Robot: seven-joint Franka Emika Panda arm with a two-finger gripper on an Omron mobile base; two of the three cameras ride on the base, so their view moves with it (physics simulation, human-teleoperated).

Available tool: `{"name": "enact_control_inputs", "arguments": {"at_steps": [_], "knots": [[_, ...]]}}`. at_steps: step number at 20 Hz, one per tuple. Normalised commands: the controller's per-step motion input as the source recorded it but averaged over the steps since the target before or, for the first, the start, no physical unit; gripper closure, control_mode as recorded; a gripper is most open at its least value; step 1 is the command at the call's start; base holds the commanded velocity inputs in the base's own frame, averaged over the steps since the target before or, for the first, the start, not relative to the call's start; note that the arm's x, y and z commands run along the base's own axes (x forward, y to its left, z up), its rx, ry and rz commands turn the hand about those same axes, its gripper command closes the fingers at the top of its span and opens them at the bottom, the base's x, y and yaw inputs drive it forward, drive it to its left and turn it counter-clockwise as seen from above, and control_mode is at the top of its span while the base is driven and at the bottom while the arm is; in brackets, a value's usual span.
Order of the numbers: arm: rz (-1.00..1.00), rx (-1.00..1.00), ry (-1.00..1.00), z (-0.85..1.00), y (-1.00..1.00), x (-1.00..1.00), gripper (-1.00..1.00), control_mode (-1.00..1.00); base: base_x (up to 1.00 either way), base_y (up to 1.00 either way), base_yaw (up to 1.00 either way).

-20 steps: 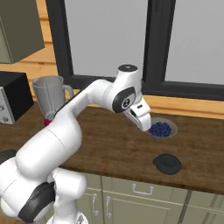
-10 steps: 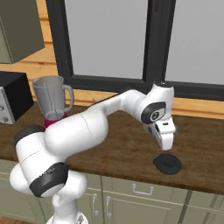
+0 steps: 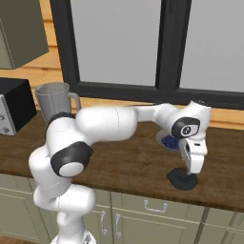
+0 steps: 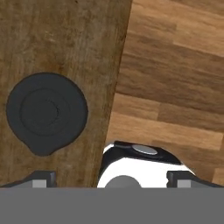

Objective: Close the lid blender by securely placing the lid on top.

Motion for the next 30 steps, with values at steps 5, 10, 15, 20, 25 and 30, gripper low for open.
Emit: {"name": "enact_control_inputs", "arguments": {"at_steps": [5, 10, 15, 20, 25, 30], "knots": [[-0.02, 0.07, 0.0, -0.37, -0.09, 0.01, -1.0, -1.0, 0.0, 0.0, 0.0], [0.0, 0.03, -0.07, -0.37, 0.0, 0.04, -1.0, -1.0, 0.0, 0.0, 0.0], [0.0, 0.0, -0.08, -0.35, 0.03, 0.04, -1.0, -1.0, 0.0, 0.0, 0.0], [0.0, -0.07, -0.04, -0.15, 0.24, 0.09, -1.0, -1.0, 0.0, 0.0, 0.0], [0.0, -0.15, -0.05, -0.2, 0.47, 0.06, -1.0, -1.0, 0.0, 0.0, 0.0], [0.0, -0.19, -0.03, -0.35, 0.45, 0.01, -1.0, -1.0, 0.0, 0.0, 0.0]]}}
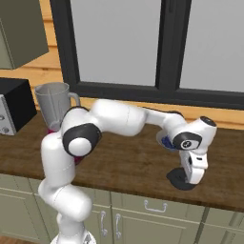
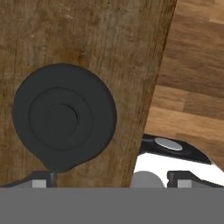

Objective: Close the lid blender by securely placing the lid on top.

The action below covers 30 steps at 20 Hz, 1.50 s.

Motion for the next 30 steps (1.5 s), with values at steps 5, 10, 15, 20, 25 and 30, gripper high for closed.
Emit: {"name": "enact_control_inputs", "arguments": {"at_steps": [5, 10, 15, 20, 25, 30], "knots": [[0.0, -0.15, 0.0, -0.23, 0.16, 0.19, -1.0, -1.0, 0.0, 0.0, 0.0], [0.0, -0.03, 0.0, -0.09, 0.0, 0.36, -1.0, -1.0, 0.0, 0.0, 0.0], [0.02, 0.01, 0.0, -0.02, -0.17, 0.3, -1.0, -1.0, 0.0, 0.0, 0.0], [0.03, 0.08, 0.0, -0.03, -0.4, 0.04, -1.0, -1.0, 0.0, 0.0, 0.0], [0.0, 0.0, 0.0, -0.2, 0.0, -0.08, -1.0, -1.0, 0.0, 0.0, 0.0], [0.0, 0.0, 0.0, -0.03, 0.0, 0.06, -1.0, -1.0, 0.0, 0.0, 0.0]]}}
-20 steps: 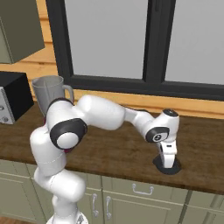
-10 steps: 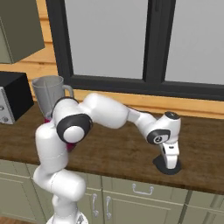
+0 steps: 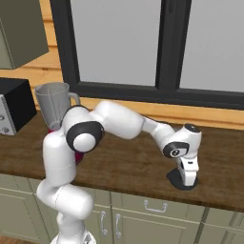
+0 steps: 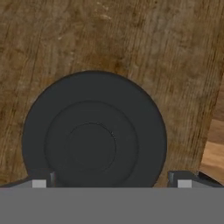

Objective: Close the lid blender by securely placing the lid on top.

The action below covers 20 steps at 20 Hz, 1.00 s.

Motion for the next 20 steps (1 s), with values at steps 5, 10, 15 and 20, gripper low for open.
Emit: {"name": "enact_control_inputs", "arguments": {"at_steps": [5, 10, 15, 20], "knots": [[0.0, 0.0, 0.0, 0.0, 0.0, 0.34, -1.0, -1.0, 0.0, 0.0, 0.0], [0.0, -0.02, 0.0, -0.24, -0.13, 0.27, -1.0, -1.0, 0.0, 0.0, 0.0], [0.02, 0.0, 0.02, -0.31, -0.52, -0.07, -1.0, -1.0, 0.0, 0.0, 0.0], [0.0, 0.0, 0.0, 0.0, -0.06, 0.0, -1.0, -1.0, 0.0, 0.0, 0.0]]}}
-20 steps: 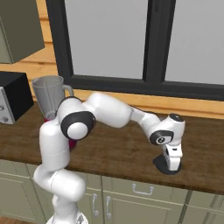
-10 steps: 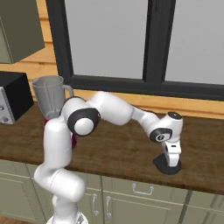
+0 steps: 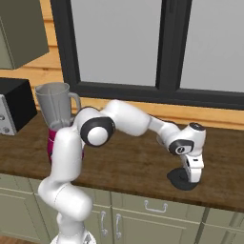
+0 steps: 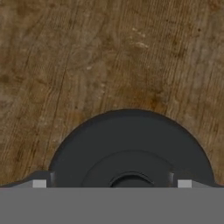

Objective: Close the lid blender by securely placing the lid on top.

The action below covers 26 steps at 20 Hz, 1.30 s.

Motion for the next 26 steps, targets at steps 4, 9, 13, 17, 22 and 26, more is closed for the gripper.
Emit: {"name": "enact_control_inputs", "arguments": {"at_steps": [4, 9, 13, 17, 22, 26], "knots": [[0.01, 0.0, 0.0, -0.08, -0.14, -0.26, -1.0, -1.0, 0.0, 0.0, 0.0], [0.03, 0.0, 0.0, -0.09, -0.03, -0.42, -1.0, -1.0, 0.0, 0.0, 0.0], [0.0, 0.0, 0.0, 0.0, 0.04, 0.0, -1.0, -1.0, 0.0, 0.0, 0.0], [-0.02, 0.0, 0.0, 0.0, 0.17, 0.15, -1.0, -1.0, 0.0, 0.0, 0.0], [-0.02, 0.0, 0.0, 0.0, 0.13, 0.04, -1.0, -1.0, 0.0, 0.0, 0.0], [0.0, 0.0, 0.0, -0.01, 0.0, 0.0, -1.0, -1.0, 0.0, 0.0, 0.0]]}}
